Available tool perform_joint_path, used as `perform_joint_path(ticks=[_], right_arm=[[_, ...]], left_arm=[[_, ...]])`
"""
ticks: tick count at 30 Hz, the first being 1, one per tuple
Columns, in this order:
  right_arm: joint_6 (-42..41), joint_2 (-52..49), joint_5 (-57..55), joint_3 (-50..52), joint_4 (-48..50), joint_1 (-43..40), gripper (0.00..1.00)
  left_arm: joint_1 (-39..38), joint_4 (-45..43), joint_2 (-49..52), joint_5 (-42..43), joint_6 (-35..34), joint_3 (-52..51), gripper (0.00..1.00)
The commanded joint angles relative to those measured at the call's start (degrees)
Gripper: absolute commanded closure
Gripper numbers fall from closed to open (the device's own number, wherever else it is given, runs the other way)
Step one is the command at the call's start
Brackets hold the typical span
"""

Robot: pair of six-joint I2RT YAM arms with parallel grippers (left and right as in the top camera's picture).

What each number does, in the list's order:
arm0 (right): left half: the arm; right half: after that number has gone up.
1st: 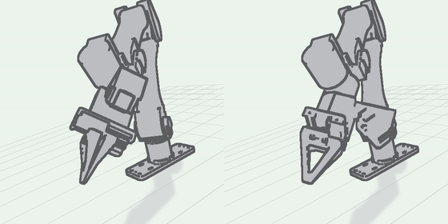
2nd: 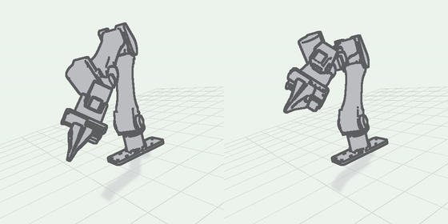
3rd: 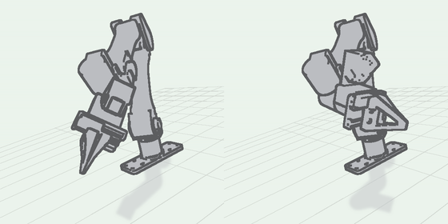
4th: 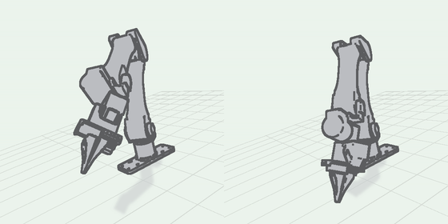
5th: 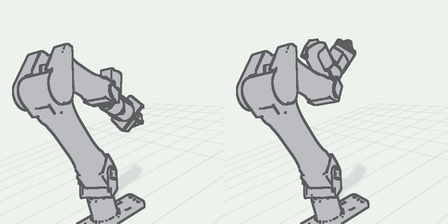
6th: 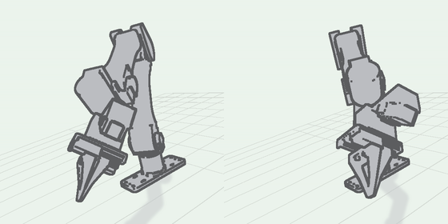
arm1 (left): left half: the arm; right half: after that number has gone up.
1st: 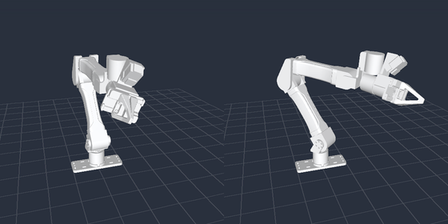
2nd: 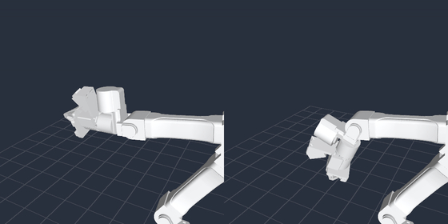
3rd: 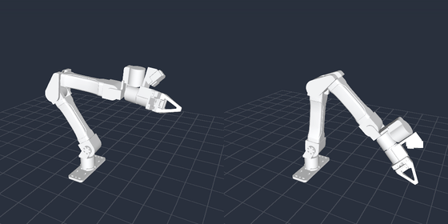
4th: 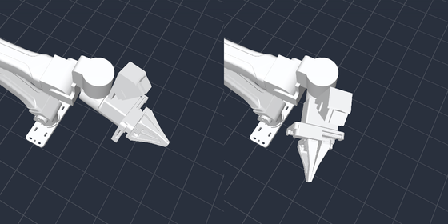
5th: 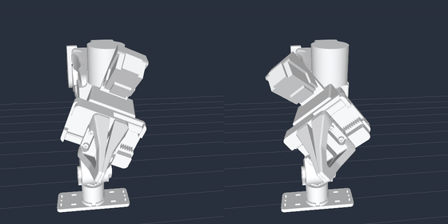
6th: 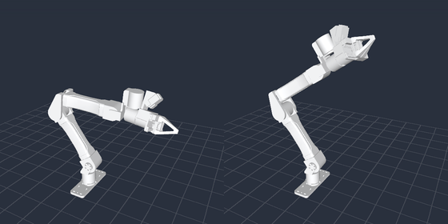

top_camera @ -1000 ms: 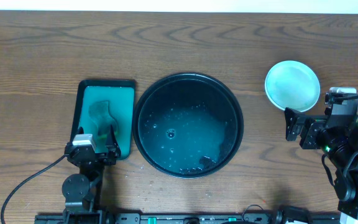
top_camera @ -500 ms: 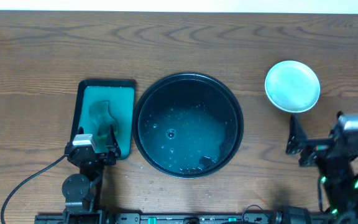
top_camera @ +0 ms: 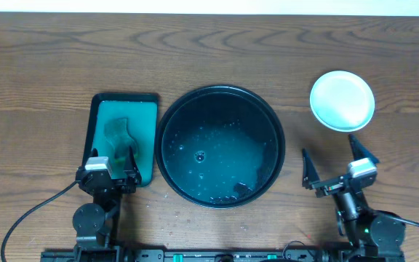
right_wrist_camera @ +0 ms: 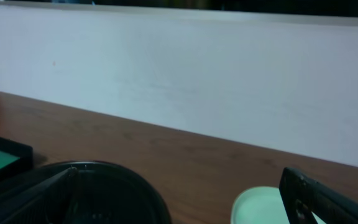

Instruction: Clean dirty plates on tray and stack at the side

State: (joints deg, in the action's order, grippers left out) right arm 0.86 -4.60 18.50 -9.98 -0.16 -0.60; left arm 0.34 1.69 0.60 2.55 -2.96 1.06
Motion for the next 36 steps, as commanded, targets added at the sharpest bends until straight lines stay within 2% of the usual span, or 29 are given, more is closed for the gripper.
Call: perform_joint_path(ticks=[1, 9, 15, 20, 36], right_arm=[[0.3, 1.6, 1.3, 3.5, 3.3, 1.6, 0.01], [-0.2, 4.3, 0.4, 9.6, 7.5, 2.5, 0.01], [-0.2, 4.3, -0.9, 9.7, 5.1, 2.5, 0.01], [-0.2, 4.3, -1.8, 9.7, -3.1, 2.5, 0.01], [0.1, 4.3, -2.2, 9.7, -2.8, 2.5, 0.01]], left_arm=[[0.3, 2.4, -0.3, -2.2, 0.3, -0.8, 0.19], [0.3, 2.4, -0.3, -2.2, 0.3, -0.8, 0.19], [0.3, 2.4, -0.3, -2.2, 0.3, -0.8, 0.19], [0.3, 2.4, -0.3, -2.2, 0.3, -0.8, 0.19], [0.3, 2.4, -0.3, -2.2, 0.3, -0.8, 0.19]])
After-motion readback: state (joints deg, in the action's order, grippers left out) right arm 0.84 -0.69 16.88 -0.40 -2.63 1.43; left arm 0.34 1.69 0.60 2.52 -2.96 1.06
